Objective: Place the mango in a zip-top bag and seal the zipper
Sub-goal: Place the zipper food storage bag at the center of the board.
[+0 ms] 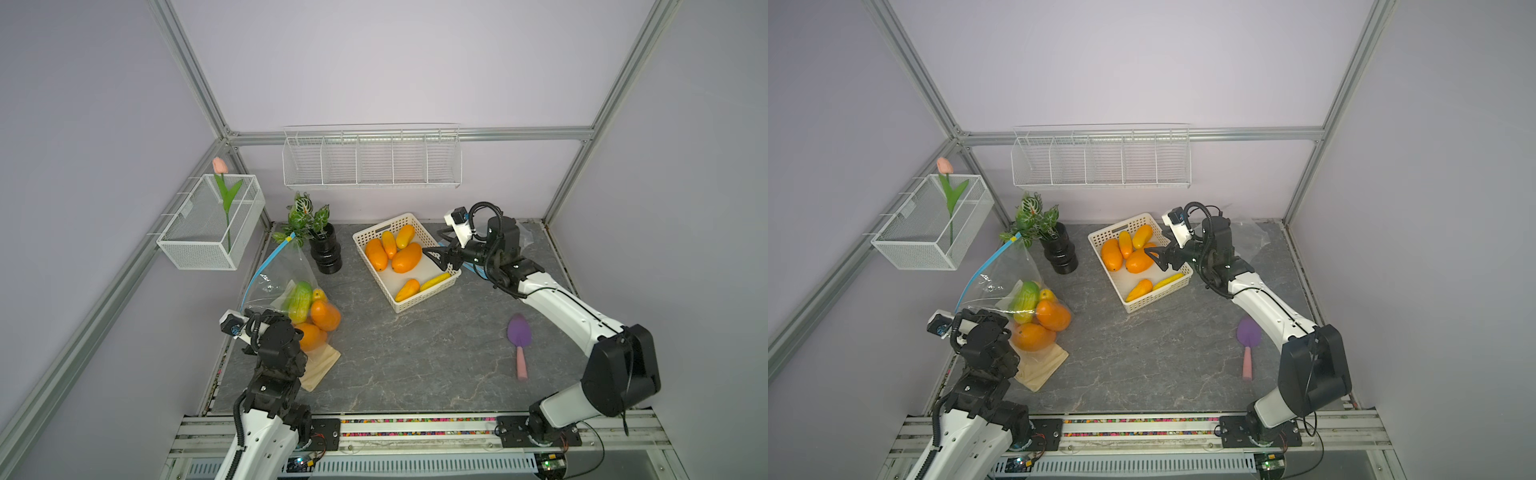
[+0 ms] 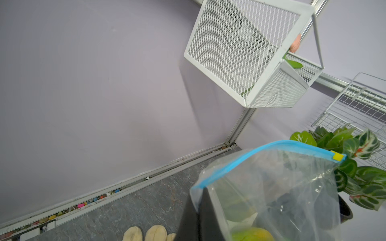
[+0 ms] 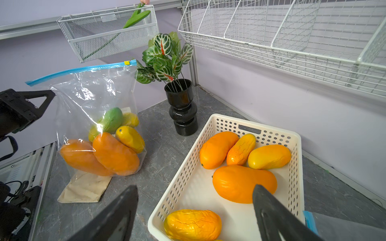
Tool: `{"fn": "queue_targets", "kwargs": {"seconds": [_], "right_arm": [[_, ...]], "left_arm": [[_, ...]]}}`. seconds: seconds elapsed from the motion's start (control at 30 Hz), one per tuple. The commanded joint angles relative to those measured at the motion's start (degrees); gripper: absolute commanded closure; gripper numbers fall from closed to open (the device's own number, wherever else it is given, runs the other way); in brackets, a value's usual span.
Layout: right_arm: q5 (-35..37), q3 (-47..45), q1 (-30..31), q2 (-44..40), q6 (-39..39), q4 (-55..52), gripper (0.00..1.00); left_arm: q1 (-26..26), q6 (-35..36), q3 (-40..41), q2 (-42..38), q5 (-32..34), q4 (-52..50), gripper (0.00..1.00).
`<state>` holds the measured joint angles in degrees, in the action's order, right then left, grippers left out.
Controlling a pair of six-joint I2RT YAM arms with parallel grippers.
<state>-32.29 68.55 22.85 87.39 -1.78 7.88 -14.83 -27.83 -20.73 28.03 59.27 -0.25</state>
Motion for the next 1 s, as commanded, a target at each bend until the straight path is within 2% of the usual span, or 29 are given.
{"fn": "queue_targets", "kwargs": {"seconds": [0.0,0.03,0.07,0.13,0.23,0.33,0.43,0.47,0.5,0.53,0.67,0.8,0.87,0.97], "right_arm": [[-0.3,-0.6,-0.5,-0.3,1.4,0.5,0.11],[0.2,-0.6,-0.6,-0.2,1.7,0.3,0.12],[0.4,-0.4,-0.8,0.0,1.9,0.1,0.11],[0.8,-0.3,-1.0,0.2,2.2,-0.4,0.11],[0.7,-0.2,-1.2,0.3,2.3,-1.1,0.11],[0.7,-0.3,-1.5,0.2,2.2,-1.5,0.11],[0.9,-0.4,-1.7,0.1,2.3,-1.6,0.11],[1.2,-0.3,-1.8,0.2,2.5,-1.9,0.11],[1.8,-0.2,-1.8,0.3,2.9,-2.1,0.11],[2.5,0.0,-1.9,0.5,3.6,-2.5,0.11],[4.5,-0.2,-2.2,0.8,5.4,-3.1,0.10],[7.2,-0.1,-2.7,0.7,6.2,-4.8,0.09],[10.0,0.3,-3.1,0.7,7.6,-7.0,0.09],[14.3,2.8,-4.1,1.8,9.2,-14.4,0.09]], "left_arm": [[0.3,-4.4,-1.8,5.8,4.2,0.2,1.00],[0.4,-7.5,-3.6,8.3,6.0,-3.0,1.00],[0.4,-10.5,-5.3,10.4,7.3,-6.1,0.96],[0.7,-14.5,-9.2,14.7,8.7,-11.7,0.80],[0.7,-15.5,-14.2,22.3,8.4,-15.5,0.61],[0.8,-16.7,-18.6,26.3,8.2,-19.0,0.55],[0.8,-12.0,-21.0,28.1,5.3,-17.0,0.45],[0.8,-10.5,-22.1,28.6,4.1,-16.6,0.31],[0.8,-9.9,-23.7,29.6,3.2,-17.6,0.09],[0.9,-9.8,-25.7,30.7,2.6,-19.6,0.00],[1.0,-10.9,-33.0,34.2,3.0,-27.0,0.00],[1.6,-7.9,-37.1,34.5,-0.2,-28.0,0.00],[1.6,-5.7,-38.5,34.1,-4.0,-27.1,0.00],[1.7,0.9,-40.4,33.0,-15.6,-24.7,0.00]]}}
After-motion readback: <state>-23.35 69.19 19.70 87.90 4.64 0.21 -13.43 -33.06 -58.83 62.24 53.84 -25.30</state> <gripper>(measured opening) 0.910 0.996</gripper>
